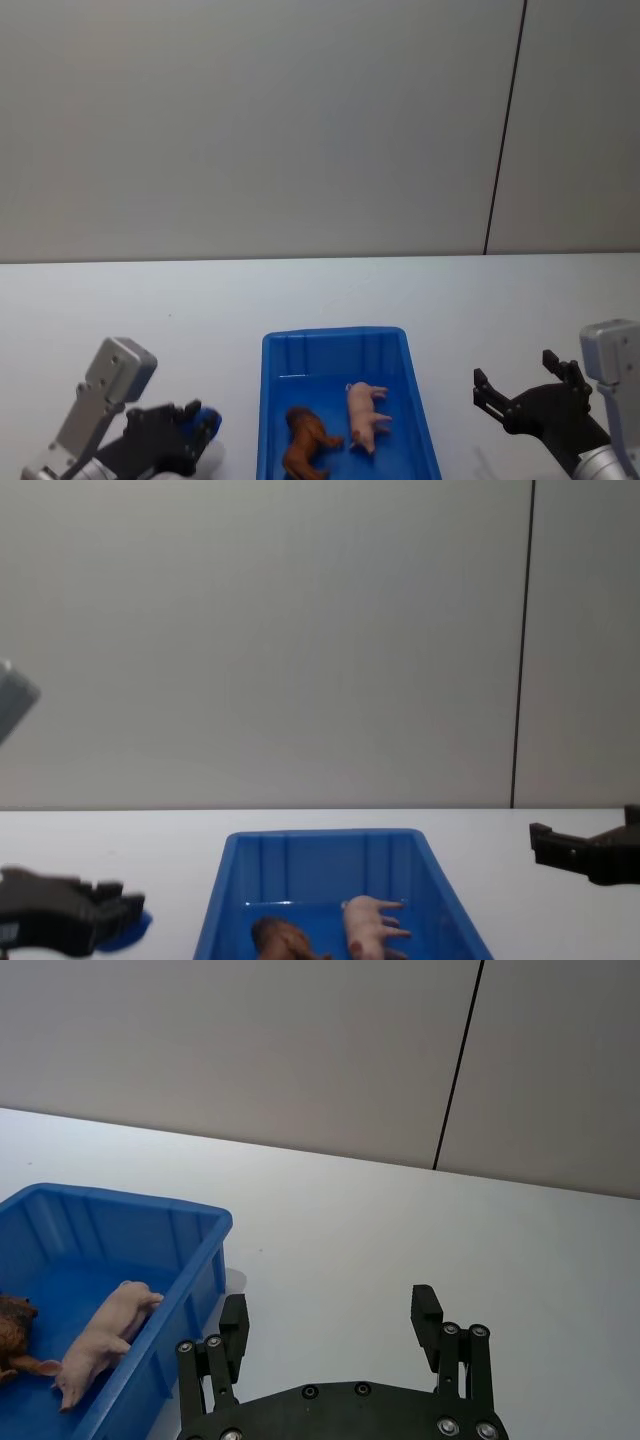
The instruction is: Pick up the two dolls from the table and place them into the box.
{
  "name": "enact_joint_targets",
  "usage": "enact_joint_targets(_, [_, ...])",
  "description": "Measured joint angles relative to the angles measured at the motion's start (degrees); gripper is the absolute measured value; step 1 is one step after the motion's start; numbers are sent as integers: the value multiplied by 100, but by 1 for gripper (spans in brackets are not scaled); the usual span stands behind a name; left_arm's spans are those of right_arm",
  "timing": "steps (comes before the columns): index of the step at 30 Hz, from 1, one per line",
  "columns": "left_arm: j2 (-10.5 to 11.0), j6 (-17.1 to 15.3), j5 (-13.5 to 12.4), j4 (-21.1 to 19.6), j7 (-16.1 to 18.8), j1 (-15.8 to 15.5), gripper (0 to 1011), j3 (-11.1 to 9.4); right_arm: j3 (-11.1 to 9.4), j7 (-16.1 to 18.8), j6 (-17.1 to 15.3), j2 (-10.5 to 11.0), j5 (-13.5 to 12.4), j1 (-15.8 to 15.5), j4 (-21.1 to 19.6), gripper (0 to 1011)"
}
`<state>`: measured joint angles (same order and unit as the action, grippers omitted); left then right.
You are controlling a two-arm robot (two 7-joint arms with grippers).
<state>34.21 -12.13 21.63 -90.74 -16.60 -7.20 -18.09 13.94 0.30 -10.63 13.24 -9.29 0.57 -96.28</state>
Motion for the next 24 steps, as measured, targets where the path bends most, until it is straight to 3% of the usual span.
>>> enact_joint_targets(10, [41, 205, -26, -301, -57, -132, 156, 114, 0, 0, 0, 0, 0, 0, 0, 1001])
enact_joint_targets(24, [-192, 466, 73, -519, -697, -518, 83, 107, 0, 0, 0, 0, 0, 0, 0, 1001])
